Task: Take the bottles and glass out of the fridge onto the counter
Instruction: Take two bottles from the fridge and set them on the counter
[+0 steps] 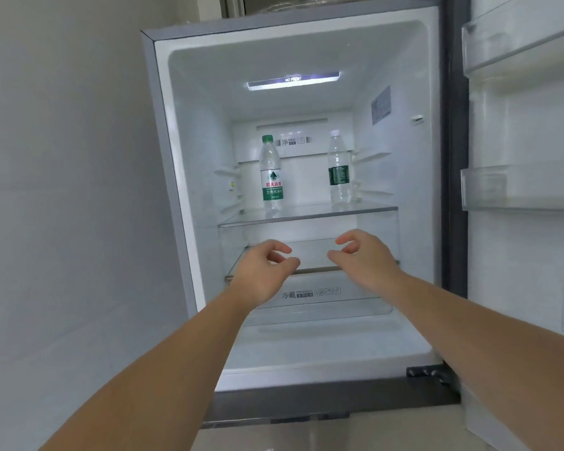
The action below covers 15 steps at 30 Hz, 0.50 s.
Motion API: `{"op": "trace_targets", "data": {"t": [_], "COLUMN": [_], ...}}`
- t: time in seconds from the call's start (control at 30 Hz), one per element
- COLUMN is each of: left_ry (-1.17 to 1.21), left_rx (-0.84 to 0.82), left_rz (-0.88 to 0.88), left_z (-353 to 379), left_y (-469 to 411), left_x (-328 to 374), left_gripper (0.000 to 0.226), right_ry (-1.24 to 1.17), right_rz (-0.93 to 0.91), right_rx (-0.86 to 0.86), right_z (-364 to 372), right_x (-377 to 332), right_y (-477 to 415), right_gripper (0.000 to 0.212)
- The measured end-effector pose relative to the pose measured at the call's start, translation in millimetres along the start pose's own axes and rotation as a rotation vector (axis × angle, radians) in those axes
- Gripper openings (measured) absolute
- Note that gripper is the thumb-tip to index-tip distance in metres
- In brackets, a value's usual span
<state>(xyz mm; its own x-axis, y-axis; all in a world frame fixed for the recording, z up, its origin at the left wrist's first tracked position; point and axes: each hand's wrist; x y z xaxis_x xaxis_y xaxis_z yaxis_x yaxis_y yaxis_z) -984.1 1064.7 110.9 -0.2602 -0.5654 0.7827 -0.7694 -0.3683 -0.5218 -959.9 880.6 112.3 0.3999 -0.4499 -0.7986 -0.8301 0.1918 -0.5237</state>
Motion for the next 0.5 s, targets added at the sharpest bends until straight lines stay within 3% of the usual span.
{"op": "trace_targets", "data": {"t": [0.5], "left_ry": [0.103], "left_rx": [0.055], "left_rz": [0.170], "left_z": [42], "left_y": [-206], "left_x": [-5], "left_gripper": [0.019], "right_ry": [0.070], "right_rz": [-0.059], "right_rx": [0.188], "right_z": [68], "right_x": [-12], "right_y": [-163], "right_gripper": [0.022]}}
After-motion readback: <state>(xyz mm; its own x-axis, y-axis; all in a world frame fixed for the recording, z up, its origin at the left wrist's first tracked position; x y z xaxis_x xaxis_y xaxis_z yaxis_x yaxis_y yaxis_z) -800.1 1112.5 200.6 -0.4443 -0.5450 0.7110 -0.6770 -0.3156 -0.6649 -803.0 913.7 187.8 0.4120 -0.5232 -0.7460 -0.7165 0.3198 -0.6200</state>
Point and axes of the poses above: each hand's wrist, its own y-axis away from the middle knuckle, its own z-axis out of the palm, x = y × z, and after that the axes turned 15 degrees about x, right-handed
